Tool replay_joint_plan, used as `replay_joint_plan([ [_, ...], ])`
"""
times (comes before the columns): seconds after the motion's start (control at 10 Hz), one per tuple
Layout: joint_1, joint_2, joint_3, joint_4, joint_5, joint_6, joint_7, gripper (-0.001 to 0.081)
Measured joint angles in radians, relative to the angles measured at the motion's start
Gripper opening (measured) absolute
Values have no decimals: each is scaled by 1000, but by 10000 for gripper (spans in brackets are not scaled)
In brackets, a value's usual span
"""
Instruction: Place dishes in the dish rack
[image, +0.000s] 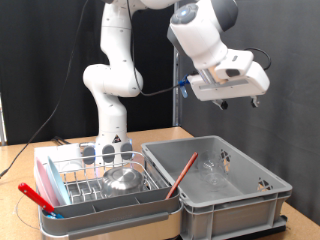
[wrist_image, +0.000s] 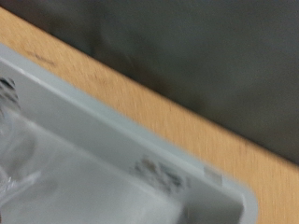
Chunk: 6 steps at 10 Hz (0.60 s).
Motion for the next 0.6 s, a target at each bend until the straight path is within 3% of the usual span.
replay_joint_plan([
  [0.3,-51,-146,10,-14,-177,15,242,809],
  [0.4,-48,-140,9,-14,-149,8,223,809],
  [0.6,-48,-152,7,-31,-98,7,366,809],
])
